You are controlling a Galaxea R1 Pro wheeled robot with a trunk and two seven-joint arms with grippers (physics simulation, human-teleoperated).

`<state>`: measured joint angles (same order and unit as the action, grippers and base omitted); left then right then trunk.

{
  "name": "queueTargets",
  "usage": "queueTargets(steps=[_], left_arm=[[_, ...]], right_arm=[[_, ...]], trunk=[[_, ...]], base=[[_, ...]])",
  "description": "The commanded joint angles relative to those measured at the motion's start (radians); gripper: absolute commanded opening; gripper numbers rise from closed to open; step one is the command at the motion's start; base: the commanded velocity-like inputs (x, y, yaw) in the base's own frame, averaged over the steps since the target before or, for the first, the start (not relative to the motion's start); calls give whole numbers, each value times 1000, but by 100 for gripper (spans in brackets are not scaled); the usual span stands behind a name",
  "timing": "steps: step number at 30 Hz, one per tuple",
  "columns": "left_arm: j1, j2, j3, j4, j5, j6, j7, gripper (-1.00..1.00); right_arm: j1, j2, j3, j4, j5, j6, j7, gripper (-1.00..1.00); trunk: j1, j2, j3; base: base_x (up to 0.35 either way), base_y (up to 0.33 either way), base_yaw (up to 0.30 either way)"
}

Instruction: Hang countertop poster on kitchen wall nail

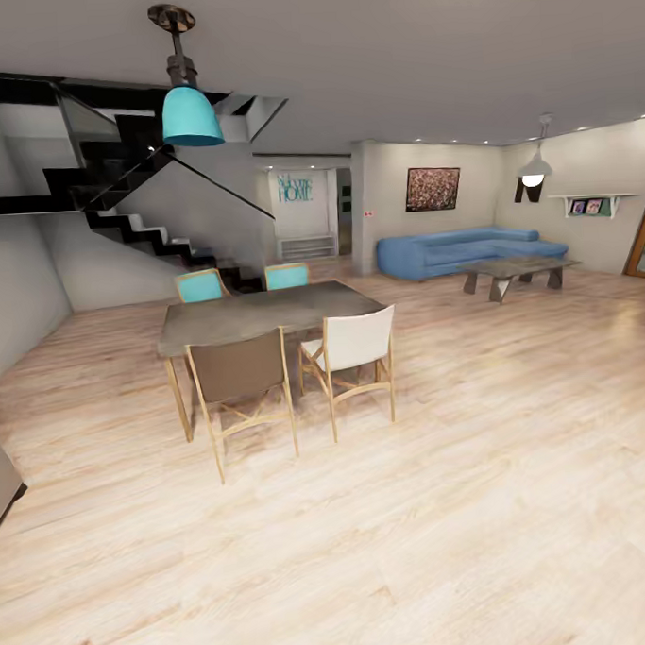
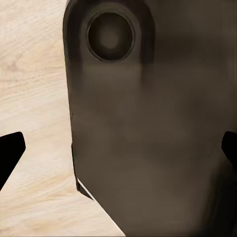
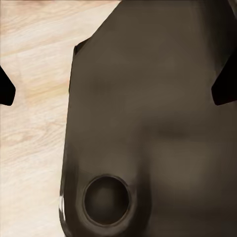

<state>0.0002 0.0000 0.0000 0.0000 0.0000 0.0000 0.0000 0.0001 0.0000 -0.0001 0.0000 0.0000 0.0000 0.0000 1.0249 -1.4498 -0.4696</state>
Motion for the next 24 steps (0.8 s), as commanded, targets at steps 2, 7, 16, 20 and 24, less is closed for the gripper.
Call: queueTargets(steps=[2, 7, 16, 20, 24], left_arm=[[6, -6, -1, -6, -4, 6, -1, 100], [16, -34, -1, -26, -6, 6, 1, 100], [16, -36, -1, -26, -6, 6, 1, 100], [16, -36, -1, -26, -6, 6, 1, 100], [16, -33, 2, -32, -6, 7, 3, 100]], right_arm=[[-6, 6, 6, -6, 0, -6, 1, 100], [-8, 13, 8, -9, 0, -11, 0, 100], [-8, 13, 8, -9, 0, -11, 0, 100], [-8, 13, 8, -9, 0, -11, 0, 100], [-19, 9, 9, -19, 1, -17, -1, 100]], trunk=[[0, 0, 0], [0, 0, 0], [0, 0, 0], [0, 0, 0], [0, 0, 0]], base=[[0, 0, 0], [0, 0, 0], [0, 0, 0], [0, 0, 0], [0, 0, 0]])
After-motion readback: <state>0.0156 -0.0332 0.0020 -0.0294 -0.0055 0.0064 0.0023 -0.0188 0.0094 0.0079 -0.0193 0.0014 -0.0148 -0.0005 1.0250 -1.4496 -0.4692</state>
